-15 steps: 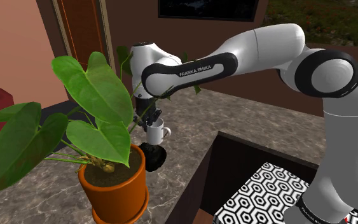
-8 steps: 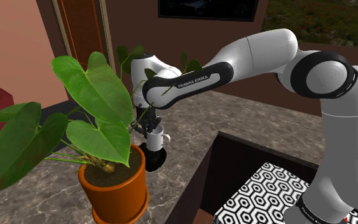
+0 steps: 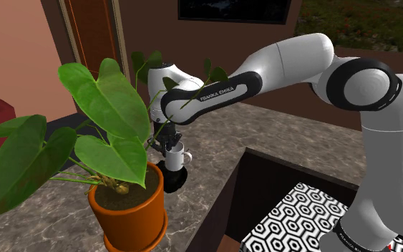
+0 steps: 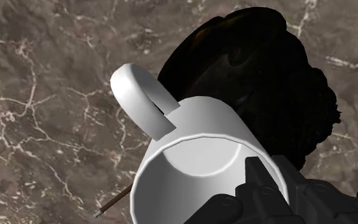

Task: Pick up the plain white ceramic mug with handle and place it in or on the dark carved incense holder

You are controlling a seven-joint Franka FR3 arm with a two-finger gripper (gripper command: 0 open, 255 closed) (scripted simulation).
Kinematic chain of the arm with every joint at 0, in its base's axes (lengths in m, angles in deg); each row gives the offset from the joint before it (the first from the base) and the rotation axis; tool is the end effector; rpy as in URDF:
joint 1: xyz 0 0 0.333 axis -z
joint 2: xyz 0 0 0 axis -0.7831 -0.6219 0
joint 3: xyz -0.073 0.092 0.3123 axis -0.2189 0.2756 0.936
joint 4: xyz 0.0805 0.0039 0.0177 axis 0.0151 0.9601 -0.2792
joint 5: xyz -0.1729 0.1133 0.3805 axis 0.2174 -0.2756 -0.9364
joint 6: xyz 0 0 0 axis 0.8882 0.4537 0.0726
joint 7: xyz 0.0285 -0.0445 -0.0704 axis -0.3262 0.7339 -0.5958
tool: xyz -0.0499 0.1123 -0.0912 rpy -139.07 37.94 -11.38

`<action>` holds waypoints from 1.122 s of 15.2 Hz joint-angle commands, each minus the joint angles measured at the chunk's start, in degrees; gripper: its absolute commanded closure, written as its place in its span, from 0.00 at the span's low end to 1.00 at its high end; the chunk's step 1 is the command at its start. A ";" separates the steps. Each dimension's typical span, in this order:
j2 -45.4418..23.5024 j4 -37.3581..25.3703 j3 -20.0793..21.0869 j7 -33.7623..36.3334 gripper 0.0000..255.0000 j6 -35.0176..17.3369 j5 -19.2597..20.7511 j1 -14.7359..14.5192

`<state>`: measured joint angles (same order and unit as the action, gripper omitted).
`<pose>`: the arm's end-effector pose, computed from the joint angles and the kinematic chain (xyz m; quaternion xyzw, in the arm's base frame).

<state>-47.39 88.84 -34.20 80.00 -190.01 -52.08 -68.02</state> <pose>0.6288 0.3793 0.3459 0.9975 -0.0610 0.0337 0.0085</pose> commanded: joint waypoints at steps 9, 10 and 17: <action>1.81 -3.12 0.44 -0.54 0.00 4.82 -0.80 -0.07; 2.18 -4.09 0.53 -0.67 0.00 6.13 -0.97 -0.12; 2.18 -4.09 0.53 -0.67 0.00 6.13 -0.97 -0.12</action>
<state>-45.22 84.75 -33.67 79.33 -183.89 -53.04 -68.14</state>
